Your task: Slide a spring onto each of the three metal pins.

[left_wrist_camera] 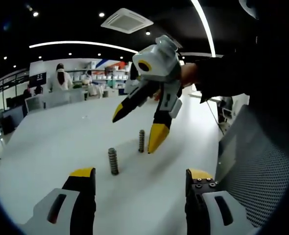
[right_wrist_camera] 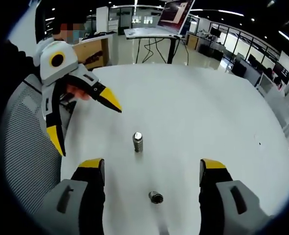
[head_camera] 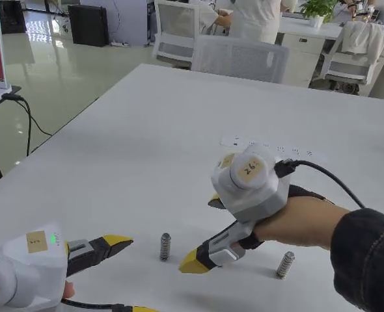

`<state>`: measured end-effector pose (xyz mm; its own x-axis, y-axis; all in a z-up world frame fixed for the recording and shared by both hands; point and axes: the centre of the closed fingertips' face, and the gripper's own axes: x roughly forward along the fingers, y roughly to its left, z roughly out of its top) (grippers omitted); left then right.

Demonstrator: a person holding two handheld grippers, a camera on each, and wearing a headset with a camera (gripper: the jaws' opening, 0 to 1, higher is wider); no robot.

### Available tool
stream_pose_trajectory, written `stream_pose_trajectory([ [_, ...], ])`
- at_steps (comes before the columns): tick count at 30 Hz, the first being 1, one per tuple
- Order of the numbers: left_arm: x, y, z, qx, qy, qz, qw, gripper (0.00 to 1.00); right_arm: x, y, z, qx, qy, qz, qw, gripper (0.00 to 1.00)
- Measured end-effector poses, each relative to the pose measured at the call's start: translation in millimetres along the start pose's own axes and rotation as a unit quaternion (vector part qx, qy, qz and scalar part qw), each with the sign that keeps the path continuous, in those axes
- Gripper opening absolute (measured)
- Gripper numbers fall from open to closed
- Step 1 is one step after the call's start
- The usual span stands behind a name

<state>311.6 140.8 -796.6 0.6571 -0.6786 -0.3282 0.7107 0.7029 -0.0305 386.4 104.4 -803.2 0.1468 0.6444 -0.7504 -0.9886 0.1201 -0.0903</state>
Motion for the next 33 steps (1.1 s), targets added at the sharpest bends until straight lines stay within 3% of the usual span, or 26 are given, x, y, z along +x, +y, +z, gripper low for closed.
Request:
stream_pose_trajectory([
  [10, -0.3, 4.4, 1.3, 0.002, 0.0, 0.007, 1.0, 0.72, -21.9, -10.7, -5.4, 0.044, -0.049, -0.036, 0.9972, 0.81],
  [13, 0.5, 5.2, 1.8, 0.003, 0.0, 0.007, 1.0, 0.72, -26.5, -14.2, -12.0, 0.052, -0.052, -0.044, 0.9963, 0.82],
  [23, 3.4, 7.5, 4.3, 0.007, 0.001, 0.008, 0.9999, 0.73, -52.6, -29.1, -25.6, 0.08, -0.087, -0.08, 0.9898, 0.83],
  [33, 7.4, 9.5, 6.1, 0.008, 0.0, 0.007, 0.9999, 0.74, -78.0, -30.5, -58.0, 0.108, -0.106, -0.11, 0.9824, 0.84],
])
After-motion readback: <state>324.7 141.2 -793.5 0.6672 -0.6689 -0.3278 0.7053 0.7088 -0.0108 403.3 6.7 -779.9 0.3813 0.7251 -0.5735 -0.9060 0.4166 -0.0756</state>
